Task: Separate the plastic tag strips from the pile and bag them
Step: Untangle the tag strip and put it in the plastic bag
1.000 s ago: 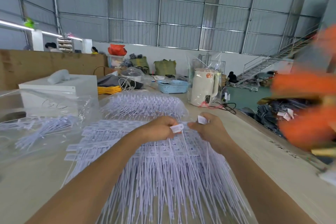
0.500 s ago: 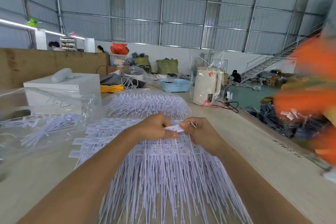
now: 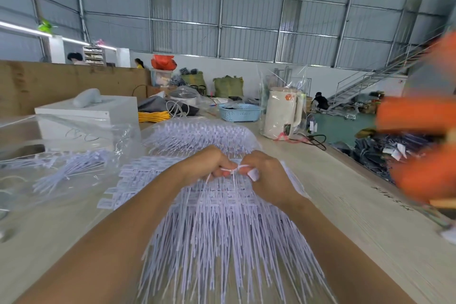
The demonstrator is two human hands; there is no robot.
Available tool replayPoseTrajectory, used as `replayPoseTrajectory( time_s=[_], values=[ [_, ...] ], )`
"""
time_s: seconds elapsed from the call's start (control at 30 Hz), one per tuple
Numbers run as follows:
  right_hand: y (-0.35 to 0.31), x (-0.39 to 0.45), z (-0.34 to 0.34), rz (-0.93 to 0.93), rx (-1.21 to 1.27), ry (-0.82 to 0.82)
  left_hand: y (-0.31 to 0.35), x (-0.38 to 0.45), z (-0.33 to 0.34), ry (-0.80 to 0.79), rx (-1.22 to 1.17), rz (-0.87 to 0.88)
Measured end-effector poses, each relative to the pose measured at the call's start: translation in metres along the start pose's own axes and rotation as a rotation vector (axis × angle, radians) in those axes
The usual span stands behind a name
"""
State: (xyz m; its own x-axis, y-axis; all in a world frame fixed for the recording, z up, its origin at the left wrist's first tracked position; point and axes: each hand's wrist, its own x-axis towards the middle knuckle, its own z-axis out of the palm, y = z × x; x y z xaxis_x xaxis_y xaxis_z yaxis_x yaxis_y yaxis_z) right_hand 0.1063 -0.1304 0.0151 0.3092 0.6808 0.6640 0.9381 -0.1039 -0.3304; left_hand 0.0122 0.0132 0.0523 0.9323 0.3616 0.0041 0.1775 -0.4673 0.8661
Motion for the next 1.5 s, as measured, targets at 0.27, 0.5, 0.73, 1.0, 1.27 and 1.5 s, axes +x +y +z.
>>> replayPoseTrajectory(
  time_s=[0.27,0.5,0.73,1.0,1.27,1.5],
  values=[
    [0.016,-0.005,-0.012,0.581,0.504,0.179,0.001,-0.011,-0.004,-0.128,0.012,0.069],
    [0.020,-0.009,-0.024,0.612,0.701,0.111,0.001,-0.011,-0.003,-0.190,0.348,0.115],
    [-0.014,0.003,0.009,0.455,0.691,-0.159,0.001,-0.009,0.000,-0.115,0.599,0.179],
    [-0.017,0.006,0.015,0.526,0.686,-0.094,-0.009,-0.016,-0.026,-0.102,0.531,0.147],
    [-0.015,0.009,0.015,0.452,0.623,-0.191,-0.020,-0.015,-0.018,-0.014,0.338,0.128],
    [-0.015,0.007,0.026,-0.086,0.033,0.165,-0.010,-0.012,-0.019,0.047,0.071,0.024]
  ],
)
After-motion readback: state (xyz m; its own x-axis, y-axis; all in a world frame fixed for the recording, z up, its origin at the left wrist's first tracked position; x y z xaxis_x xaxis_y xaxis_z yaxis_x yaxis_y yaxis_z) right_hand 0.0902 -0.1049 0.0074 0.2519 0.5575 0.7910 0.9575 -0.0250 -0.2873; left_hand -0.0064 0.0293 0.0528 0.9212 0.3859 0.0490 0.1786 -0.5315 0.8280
